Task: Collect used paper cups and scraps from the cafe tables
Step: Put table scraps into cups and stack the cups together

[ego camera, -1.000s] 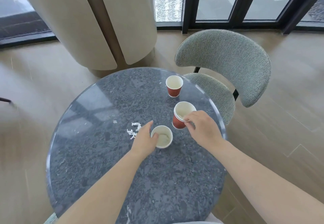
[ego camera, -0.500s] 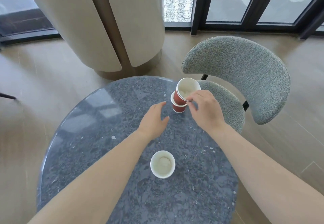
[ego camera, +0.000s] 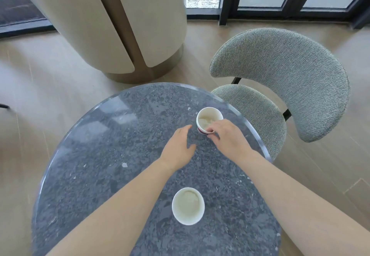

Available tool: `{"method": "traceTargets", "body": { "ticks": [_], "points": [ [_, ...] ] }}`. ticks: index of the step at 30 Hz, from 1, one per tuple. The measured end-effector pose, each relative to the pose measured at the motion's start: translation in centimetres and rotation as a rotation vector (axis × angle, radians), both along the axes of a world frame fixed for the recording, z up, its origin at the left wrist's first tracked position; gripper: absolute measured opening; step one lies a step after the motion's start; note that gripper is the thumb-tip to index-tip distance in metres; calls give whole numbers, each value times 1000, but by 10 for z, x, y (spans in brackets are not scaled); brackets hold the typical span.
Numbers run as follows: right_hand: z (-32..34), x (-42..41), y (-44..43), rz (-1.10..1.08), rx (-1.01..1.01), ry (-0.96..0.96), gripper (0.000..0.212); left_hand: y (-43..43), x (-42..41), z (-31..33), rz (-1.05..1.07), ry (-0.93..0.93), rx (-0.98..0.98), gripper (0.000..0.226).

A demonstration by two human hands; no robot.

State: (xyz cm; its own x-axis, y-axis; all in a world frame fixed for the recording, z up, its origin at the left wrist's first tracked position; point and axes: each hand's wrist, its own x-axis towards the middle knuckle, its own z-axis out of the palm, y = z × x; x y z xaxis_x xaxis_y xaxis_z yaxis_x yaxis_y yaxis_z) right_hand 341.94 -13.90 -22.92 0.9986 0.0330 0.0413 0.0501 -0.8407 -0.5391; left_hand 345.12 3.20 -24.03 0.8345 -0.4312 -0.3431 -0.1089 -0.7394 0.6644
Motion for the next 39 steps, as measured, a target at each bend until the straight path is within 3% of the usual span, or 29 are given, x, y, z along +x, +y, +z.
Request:
{"method": "traceTargets", "body": {
  "ticks": [12, 21, 27, 39],
  "points": [
    [3, -81, 37, 63, -21, 55, 10, 49, -65, 13, -141, 66, 15, 41],
    [11, -149, 63, -57, -67, 146, 10, 90, -123, 24, -10, 86, 32, 34],
    [11, -171, 76, -115, -80, 193, 5, 91, -139, 25, 252, 282, -65, 27],
    [20, -181, 93, -135, -95, 110, 21, 116, -129, 30, 144, 83, 11, 27]
  ]
}}
